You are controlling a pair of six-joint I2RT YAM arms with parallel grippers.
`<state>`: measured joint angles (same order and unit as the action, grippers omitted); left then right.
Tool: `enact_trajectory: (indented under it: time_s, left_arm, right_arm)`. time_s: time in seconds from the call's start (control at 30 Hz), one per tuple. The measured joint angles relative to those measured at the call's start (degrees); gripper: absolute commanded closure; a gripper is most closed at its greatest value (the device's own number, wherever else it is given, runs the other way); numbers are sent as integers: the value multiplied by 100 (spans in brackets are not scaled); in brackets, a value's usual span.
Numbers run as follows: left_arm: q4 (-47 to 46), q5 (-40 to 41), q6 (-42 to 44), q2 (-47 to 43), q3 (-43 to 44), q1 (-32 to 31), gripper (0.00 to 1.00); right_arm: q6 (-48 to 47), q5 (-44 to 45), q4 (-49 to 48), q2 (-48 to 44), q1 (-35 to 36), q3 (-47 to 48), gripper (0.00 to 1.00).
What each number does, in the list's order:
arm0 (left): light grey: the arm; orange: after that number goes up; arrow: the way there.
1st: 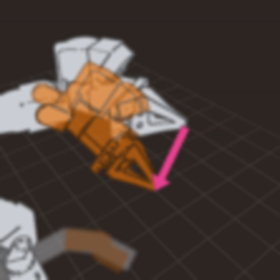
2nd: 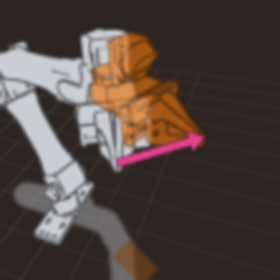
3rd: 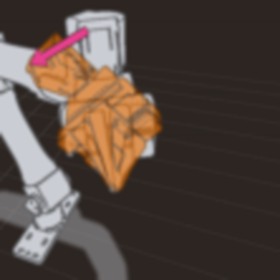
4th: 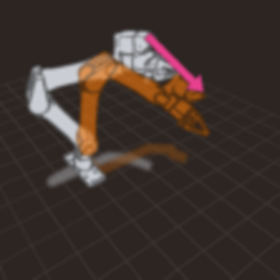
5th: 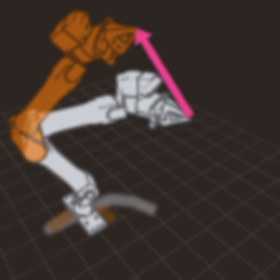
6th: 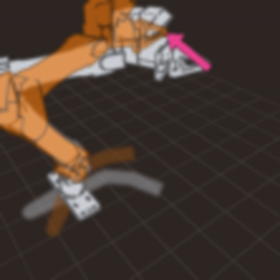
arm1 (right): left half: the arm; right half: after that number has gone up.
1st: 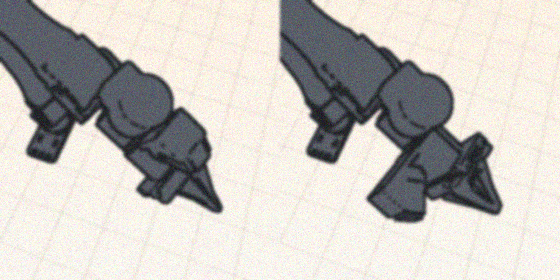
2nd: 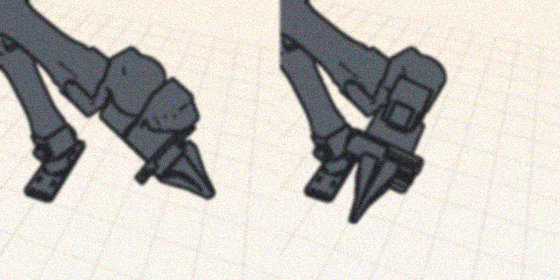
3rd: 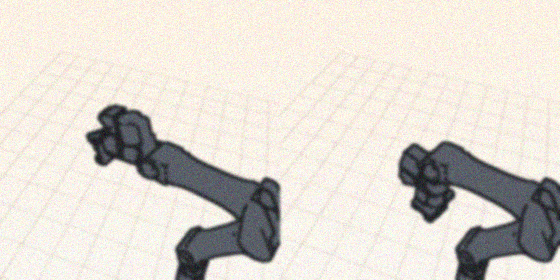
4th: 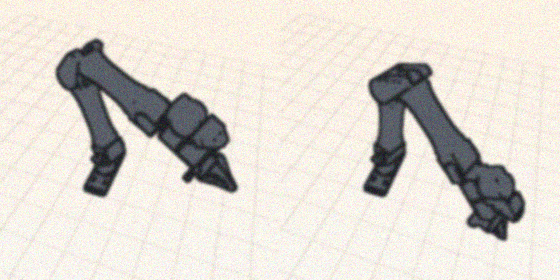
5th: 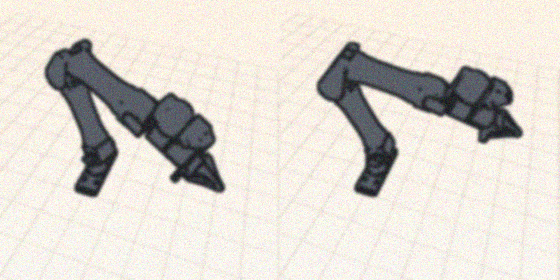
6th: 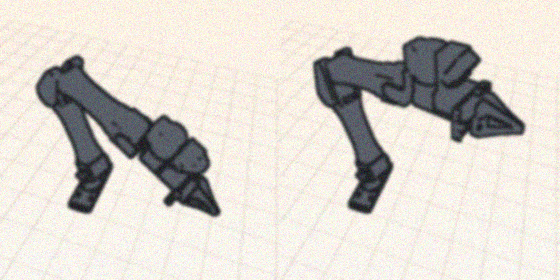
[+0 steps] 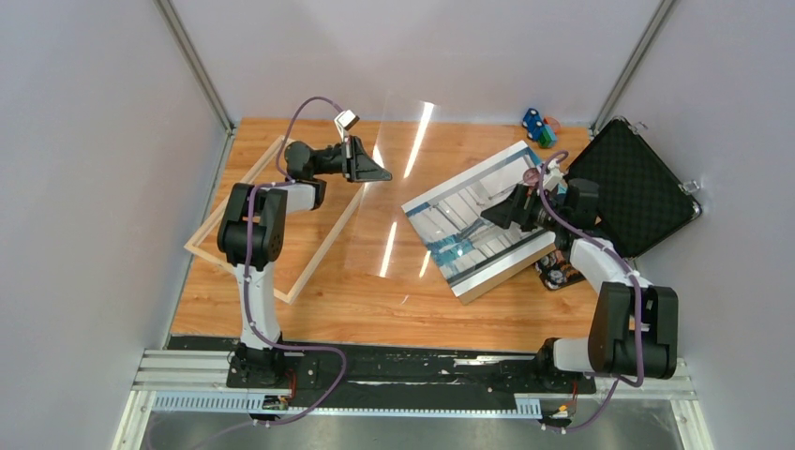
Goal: Put the photo into the frame
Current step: Pick up the photo frame item at the center of the board.
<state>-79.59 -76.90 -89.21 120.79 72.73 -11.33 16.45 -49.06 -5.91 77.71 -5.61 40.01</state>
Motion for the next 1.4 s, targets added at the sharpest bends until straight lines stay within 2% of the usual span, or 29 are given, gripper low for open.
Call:
enact_trajectory:
  time_s: [0.43, 0.8, 1.0, 1.4]
  left_arm:
    - [-63, -61, -70, -284, -330, -72, 100]
    - [-125, -37, -37, -640, -588, -308, 100]
    - [-131, -15, -26, -748, -647, -365, 100]
    - [-199, 28, 7, -763, -647, -358, 100]
  right_arm:
    - [155, -656, -538, -107, -4, -85, 4]
    - [343, -898, -844, -98, 358, -87, 10]
    - [496, -1165, -968, -140, 365, -96, 18]
    - [647, -1537, -1021, -535, 363, -177, 45]
